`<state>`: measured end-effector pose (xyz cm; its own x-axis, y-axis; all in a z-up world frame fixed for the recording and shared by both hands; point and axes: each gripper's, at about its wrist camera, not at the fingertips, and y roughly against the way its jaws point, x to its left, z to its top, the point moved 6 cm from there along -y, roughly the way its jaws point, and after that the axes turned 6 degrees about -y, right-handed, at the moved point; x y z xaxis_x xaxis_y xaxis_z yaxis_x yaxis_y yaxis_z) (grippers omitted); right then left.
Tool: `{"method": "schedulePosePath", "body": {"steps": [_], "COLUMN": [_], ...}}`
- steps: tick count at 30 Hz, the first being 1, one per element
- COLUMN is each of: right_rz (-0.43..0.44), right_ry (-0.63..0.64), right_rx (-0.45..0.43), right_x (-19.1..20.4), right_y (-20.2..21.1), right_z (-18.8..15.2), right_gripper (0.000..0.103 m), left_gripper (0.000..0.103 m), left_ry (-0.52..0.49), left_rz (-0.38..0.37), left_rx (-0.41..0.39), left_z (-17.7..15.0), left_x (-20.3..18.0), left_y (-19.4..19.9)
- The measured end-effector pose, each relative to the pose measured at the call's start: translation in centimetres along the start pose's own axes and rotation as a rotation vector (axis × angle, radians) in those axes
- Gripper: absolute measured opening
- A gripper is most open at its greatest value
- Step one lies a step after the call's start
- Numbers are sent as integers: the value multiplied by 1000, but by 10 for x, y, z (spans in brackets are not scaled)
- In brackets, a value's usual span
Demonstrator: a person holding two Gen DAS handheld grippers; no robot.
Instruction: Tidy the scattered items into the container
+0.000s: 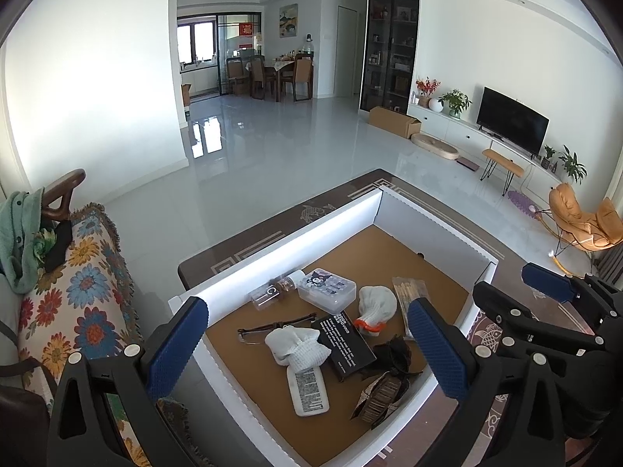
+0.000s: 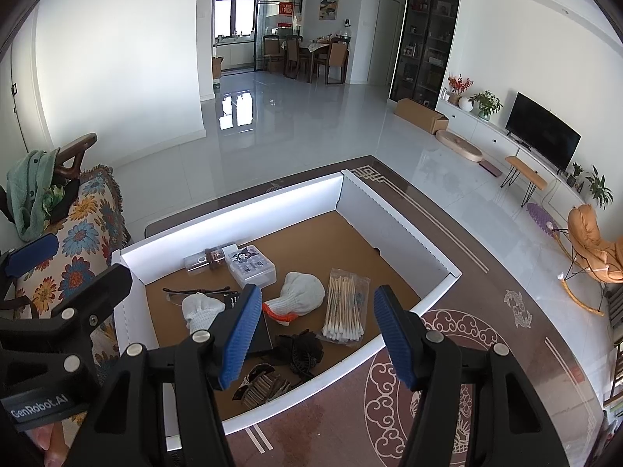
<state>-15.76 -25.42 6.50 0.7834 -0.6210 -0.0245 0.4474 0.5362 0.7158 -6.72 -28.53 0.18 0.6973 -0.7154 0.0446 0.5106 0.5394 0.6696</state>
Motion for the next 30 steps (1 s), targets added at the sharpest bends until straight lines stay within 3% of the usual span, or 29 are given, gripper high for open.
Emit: {"method": "schedulePosePath", "body": {"steps": [30], "right_rz": [14], "right_ry": [-1], "right_rx": [8], "right_x": [0], "right_y": [-4], "right_z": [0], "right_gripper": [61], "left_gripper": [103], "left_ry": [0], "left_rz": [19], "left_rx": [6], "left_z": [-1], "left_x": [1], "left_y": [-3]}}
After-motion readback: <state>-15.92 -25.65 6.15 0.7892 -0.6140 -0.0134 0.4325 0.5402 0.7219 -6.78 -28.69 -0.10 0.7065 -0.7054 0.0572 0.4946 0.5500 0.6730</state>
